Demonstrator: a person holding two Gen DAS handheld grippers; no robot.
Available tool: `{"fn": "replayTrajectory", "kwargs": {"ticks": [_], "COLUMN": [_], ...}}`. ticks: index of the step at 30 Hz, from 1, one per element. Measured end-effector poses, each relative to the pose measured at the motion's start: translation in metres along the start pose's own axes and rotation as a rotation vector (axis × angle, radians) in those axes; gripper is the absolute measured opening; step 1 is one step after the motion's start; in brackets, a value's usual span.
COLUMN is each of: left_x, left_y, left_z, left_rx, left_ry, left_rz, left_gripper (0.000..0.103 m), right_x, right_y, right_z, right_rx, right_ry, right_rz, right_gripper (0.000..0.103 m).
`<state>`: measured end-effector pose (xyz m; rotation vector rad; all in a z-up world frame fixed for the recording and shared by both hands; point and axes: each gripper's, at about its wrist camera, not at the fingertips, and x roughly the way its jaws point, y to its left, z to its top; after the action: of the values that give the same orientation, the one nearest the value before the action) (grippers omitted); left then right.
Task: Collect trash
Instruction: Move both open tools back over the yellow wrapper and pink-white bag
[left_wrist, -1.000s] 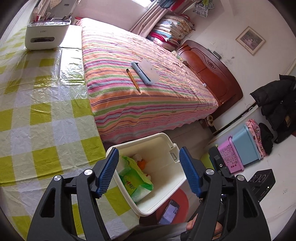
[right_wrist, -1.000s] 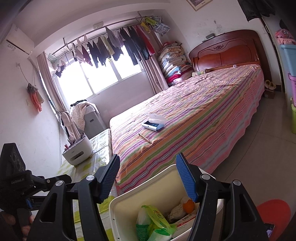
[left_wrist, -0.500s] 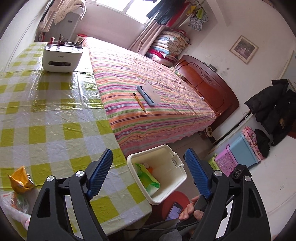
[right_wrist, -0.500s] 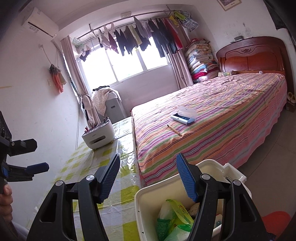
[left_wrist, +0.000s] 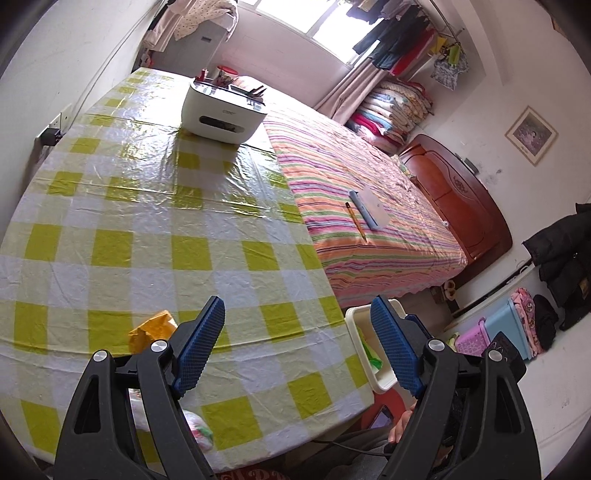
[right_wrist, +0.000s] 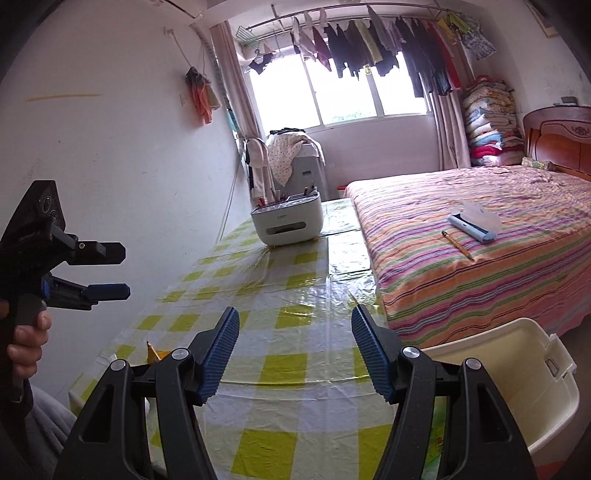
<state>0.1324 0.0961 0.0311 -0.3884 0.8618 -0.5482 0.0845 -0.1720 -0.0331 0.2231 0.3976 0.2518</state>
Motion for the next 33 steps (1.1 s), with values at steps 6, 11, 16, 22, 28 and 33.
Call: {"fn": "replayTrajectory", "kwargs": {"ticks": [6, 11, 16, 22, 28, 33], "left_x": [-0.010, -0.018, -0.021, -0.021, -0.022, -0.026], "left_y": [0.031, 0.049, 0.067, 0.079, 0.089, 0.095], "left_z": [-0.005, -0.008, -0.010, -0.012, -0.015, -0.016], "left_rx": [-0.022, -0.045, -0.079, -0.097, -0.119, -0.130], "left_ry": [0.023, 0.028, 0.031, 0.040, 0.048, 0.045], "left_rz": [0.055, 0.076, 0.098, 0.124, 0.136, 0.138], "left_gripper": [0.080, 0.080, 0.080, 0.080, 0.080, 0.080], "right_x": [0.019, 0.029, 0.037, 0.044, 0.056, 0.068], "right_y": [0.033, 0.061, 0.095, 0.139, 0.170, 0.186], "right_z": [-0.005, -0.013, -0.025, -0.046, -0.067, -0.074], "right_rx": [-0.019, -0.076, -0.139, -0.280, -0.369, -0.403], "right_ry": [0.074, 0.134, 0.204, 0.263, 0.337, 0.365], "right_rz": [0.154, 0.262, 0.388, 0.469, 0.481, 0.479], "right_gripper": [0.062, 0.062, 0.062, 0.062, 0.062, 0.062]}}
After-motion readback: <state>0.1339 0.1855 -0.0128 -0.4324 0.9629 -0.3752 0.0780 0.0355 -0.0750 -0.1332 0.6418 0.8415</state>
